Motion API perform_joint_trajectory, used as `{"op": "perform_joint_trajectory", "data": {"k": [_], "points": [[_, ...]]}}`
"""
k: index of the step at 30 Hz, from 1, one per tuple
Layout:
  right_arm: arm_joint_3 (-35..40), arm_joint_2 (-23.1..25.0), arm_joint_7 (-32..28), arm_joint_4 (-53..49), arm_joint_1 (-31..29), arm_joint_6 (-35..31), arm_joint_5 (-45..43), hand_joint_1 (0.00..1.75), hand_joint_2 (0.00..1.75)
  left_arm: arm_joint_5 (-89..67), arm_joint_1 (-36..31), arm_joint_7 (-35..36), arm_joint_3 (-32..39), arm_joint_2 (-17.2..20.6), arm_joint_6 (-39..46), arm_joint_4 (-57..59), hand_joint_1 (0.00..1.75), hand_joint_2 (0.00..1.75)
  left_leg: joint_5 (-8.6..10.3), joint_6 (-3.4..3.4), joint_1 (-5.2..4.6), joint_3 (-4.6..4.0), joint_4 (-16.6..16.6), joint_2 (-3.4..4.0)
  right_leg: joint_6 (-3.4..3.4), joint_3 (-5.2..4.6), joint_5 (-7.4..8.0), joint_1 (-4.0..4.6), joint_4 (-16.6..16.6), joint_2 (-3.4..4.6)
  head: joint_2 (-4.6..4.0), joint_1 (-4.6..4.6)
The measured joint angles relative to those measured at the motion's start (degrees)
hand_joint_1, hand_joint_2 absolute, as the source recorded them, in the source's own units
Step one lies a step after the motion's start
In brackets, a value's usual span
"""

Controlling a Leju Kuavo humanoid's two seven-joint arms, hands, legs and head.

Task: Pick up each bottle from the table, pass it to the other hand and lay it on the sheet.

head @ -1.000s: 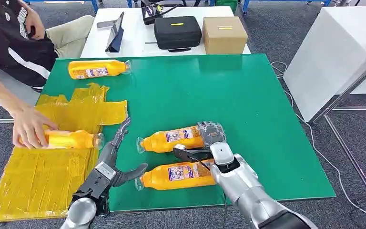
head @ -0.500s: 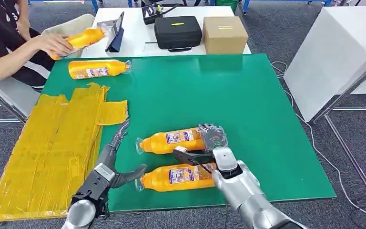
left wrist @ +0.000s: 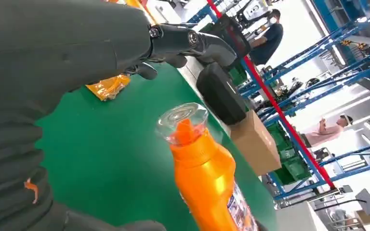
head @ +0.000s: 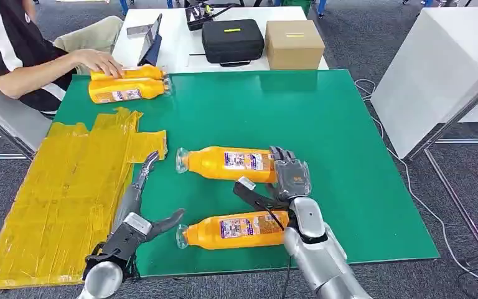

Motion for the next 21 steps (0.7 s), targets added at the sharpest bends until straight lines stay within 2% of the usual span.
{"op": "perform_joint_trajectory", "data": {"k": [4,9,12,14,17,21], "points": [[0.0,0.09,-0.17,-0.7,0.26,-1.61,-0.33,1.75,1.75,2.74,-0.01,-0.52,-0.11,0.0,0.46,-0.31,0.0,1.75,0.0,0.0,0.0,0.0,0.0,0.0,0.0,0.0,0.0,0.0,0.0,0.0,-0.02,0.0],[-1.0,1.05,-1.86,-1.77,0.64,-14.05,-0.11,1.75,1.75,9.29,-0.03,-0.53,-0.13,0.0,1.99,-0.57,0.0,1.75,0.0,0.0,0.0,-0.02,0.0,0.0,0.0,-0.02,0.0,0.0,0.0,0.0,-0.02,0.0],[-1.46,1.38,-2.8,-2.12,0.69,-15.04,-1.16,1.75,1.75,9.82,-0.03,-0.53,-0.15,0.0,2.38,-0.61,0.0,1.75,0.0,0.0,0.0,-0.03,0.0,0.0,0.0,-0.03,0.0,0.0,0.0,0.0,-0.02,0.0],[-1.68,1.68,-5.84,-2.69,1.02,-16.18,-3.99,1.75,1.75,10.91,-0.09,-0.52,-0.28,0.0,3.04,-0.61,0.0,1.75,0.0,0.0,0.0,-0.04,0.0,0.0,0.0,-0.05,0.0,0.0,0.0,0.0,-0.02,0.02],[-4.35,3.54,-13.78,-5.07,1.7,-17.18,-7.81,1.75,1.75,12.59,-0.23,-0.31,-0.55,0.0,4.16,-0.61,0.0,1.75,0.0,0.0,0.0,-0.04,0.0,0.01,0.0,-0.05,0.0,0.0,0.0,0.0,-0.02,0.0],[-8.55,6.65,-22.67,-6.51,2.27,-17.35,-16.25,1.75,1.75,14.91,-0.43,1.2,-0.33,-0.33,9.93,-0.59,0.0,1.75,0.0,0.0,0.01,-0.05,0.0,-0.01,0.0,-0.05,0.0,0.0,0.01,-0.01,-0.02,0.0]]}}
